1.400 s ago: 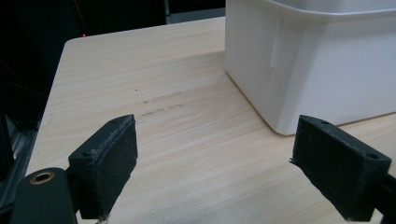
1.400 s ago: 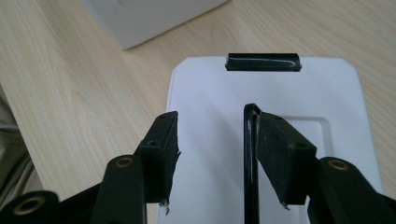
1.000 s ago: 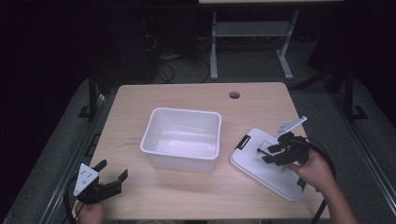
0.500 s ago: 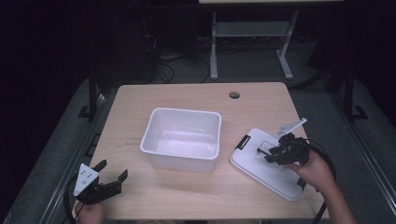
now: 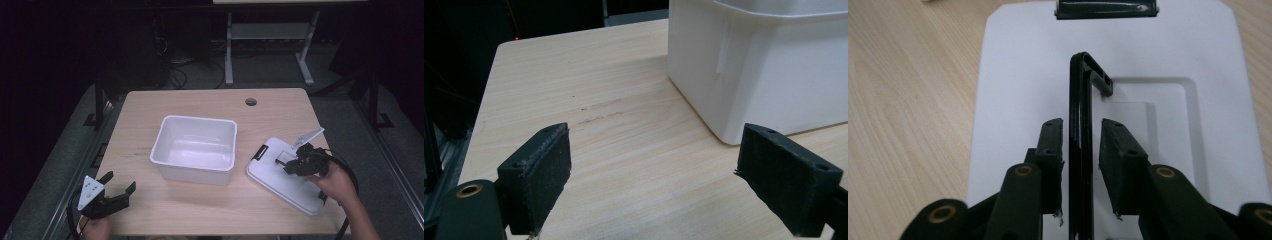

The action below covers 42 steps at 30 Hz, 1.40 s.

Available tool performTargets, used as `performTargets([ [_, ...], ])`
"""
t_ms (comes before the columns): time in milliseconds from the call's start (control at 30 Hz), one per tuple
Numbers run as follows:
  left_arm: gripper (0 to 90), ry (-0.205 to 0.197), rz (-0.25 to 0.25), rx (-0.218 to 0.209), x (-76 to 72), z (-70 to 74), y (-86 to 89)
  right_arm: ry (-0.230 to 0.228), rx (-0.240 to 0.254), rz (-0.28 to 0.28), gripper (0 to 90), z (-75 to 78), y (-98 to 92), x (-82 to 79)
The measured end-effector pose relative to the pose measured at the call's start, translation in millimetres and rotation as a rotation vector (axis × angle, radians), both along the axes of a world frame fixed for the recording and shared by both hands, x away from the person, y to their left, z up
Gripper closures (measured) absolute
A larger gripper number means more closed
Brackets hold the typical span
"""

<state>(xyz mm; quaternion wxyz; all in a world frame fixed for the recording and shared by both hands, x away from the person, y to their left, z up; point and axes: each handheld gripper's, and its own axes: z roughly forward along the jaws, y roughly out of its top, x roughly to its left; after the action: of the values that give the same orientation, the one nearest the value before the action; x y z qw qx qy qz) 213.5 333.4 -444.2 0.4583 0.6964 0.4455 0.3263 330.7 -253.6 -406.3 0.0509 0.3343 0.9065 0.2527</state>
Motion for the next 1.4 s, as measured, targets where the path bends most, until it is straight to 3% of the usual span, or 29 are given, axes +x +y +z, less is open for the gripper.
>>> performTargets([
  [233,13.0,0.001,-0.001,0.002,0.3,0.0,-0.3,-0.008,-0.005,0.003,79.4,-2.2,-3.1,-1.5],
  [700,13.0,-0.001,0.001,0.001,0.4,0.2,0.1,-0.034,-0.018,-0.015,83.0,1.3,-9.9,3.3],
  [1000,13.0,-0.001,0.001,0.0,0.2,0.4,0.7,-0.028,0.014,-0.026,84.1,0.4,-19.4,9.0],
  [1400,13.0,-0.003,0.0,0.0,0.5,0.4,-0.9,-0.057,0.02,-0.006,84.3,13.7,-21.0,0.3],
])
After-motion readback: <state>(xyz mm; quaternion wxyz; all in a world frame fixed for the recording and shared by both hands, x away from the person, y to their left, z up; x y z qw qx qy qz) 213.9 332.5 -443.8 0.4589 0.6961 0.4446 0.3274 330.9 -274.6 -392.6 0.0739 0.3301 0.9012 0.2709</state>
